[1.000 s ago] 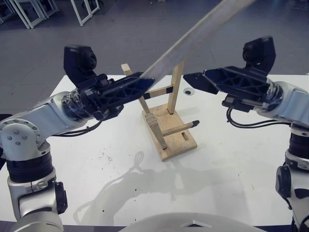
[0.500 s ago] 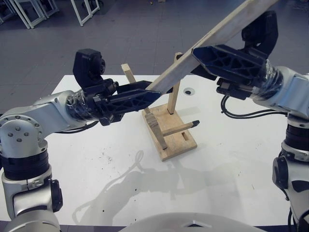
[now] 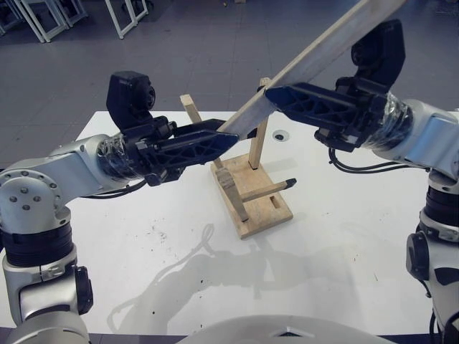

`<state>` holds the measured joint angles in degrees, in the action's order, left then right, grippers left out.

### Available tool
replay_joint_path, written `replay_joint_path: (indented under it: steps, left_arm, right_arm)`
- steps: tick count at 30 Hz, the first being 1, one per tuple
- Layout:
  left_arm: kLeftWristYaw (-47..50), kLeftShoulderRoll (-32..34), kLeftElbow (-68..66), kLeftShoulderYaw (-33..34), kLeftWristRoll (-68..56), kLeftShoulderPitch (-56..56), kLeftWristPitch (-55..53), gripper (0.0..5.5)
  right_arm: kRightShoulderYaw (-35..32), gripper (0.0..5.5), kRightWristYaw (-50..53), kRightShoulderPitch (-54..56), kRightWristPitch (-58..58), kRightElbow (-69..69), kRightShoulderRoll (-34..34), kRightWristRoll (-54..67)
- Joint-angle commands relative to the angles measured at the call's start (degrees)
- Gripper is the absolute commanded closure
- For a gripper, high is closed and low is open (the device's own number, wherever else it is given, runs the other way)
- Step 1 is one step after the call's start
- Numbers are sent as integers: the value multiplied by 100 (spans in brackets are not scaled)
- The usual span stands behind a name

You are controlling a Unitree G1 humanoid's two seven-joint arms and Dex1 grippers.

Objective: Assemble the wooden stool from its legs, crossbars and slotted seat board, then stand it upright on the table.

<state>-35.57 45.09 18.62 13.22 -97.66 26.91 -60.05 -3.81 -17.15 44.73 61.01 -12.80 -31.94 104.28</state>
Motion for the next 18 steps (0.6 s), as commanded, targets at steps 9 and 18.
replay_joint_path:
  steps: [9, 18]
  left_arm:
    - [775, -252, -74, 1355, -156, -584, 1290, 233]
    - [812, -439, -1460, -941, 6044, -2337, 3677, 233]
  right_arm:
    - [-391, 346, -110, -450, -87, 325, -407, -427]
    - [-445, 346, -1272, -1475, -1415, 836, -1343, -3969]
